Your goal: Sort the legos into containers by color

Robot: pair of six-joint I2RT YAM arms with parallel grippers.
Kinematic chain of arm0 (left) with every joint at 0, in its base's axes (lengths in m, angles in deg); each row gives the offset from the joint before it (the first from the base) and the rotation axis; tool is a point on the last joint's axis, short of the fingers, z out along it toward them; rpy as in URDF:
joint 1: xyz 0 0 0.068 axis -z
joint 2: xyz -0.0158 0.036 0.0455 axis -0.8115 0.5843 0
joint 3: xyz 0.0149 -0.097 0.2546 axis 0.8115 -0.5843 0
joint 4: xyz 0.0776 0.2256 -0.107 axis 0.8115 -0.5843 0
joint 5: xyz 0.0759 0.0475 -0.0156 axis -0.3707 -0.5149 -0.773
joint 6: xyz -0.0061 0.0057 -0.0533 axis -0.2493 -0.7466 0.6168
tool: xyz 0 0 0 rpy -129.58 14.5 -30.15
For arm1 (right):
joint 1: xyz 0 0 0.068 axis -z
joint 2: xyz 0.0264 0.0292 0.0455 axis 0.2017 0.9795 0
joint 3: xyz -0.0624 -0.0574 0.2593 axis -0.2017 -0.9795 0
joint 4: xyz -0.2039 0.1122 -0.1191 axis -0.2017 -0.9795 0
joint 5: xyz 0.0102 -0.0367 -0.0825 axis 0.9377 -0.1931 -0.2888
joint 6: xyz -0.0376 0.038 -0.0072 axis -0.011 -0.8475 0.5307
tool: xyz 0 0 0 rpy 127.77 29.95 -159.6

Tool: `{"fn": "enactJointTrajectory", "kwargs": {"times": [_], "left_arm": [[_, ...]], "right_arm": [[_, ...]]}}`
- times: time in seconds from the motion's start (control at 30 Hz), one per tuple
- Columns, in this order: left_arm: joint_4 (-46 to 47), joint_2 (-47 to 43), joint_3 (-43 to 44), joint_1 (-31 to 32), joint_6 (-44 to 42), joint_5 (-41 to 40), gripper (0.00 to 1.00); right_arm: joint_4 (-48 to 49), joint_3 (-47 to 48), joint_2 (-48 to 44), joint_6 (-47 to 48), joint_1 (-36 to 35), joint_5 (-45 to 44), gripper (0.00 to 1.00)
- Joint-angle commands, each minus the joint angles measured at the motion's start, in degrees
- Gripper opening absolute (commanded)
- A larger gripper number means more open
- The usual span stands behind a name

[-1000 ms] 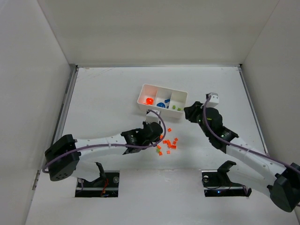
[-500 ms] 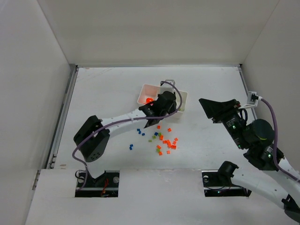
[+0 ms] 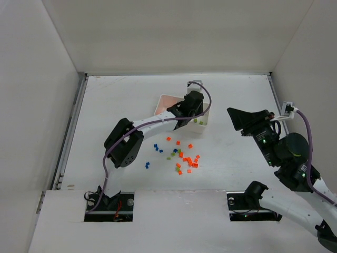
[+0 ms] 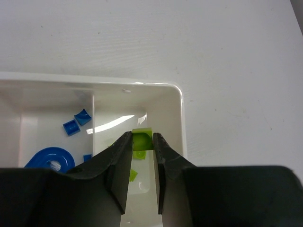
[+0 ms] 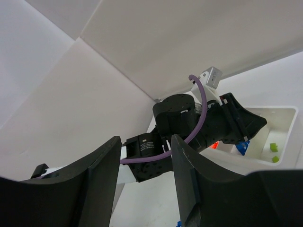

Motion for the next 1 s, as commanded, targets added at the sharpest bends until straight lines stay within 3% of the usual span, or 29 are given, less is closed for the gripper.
{"fn": "enactJointTrajectory", "kwargs": {"times": [0.0, 0.1, 0.4, 0.67, 0.7, 0.8, 0.97], "left_arm": [[-0.07, 0.03, 2.26, -0.28, -1.72, 0.48, 0.25], [0.02, 0.2, 1.99, -0.46, -2.24, 0.48, 0.32], [0.28, -3.38, -0.71, -0.54, -3.12, -0.05, 0.36], [-1.03, -26.57, -28.91, -0.98, 1.71, -9.18, 0.33], [-3.9, -32.87, -34.95, -2.11, 3.71, -11.54, 0.33], [-6.39, -41.5, -42.45, -5.01, 7.23, -12.62, 0.34], [-7.36, -53.21, -51.25, -11.35, 13.04, -10.95, 0.35]], "right_arm": [[1.49, 3.02, 0.68, -0.51, 0.93, 2.05, 0.52], [2.01, 2.93, 0.25, -0.6, 0.15, 1.18, 0.52], [2.54, -0.57, 4.01, 0.9, -0.83, 1.43, 0.52], [6.22, -13.93, 10.7, 2.57, -1.78, 7.58, 0.3], [9.54, -16.9, 12.7, 2.31, -4.32, 10.64, 0.27], [16.23, -19.83, 18.5, 2.83, -10.82, 13.56, 0.23], [23.36, -17.73, 32.2, 4.67, -20.24, 12.95, 0.25]]}}
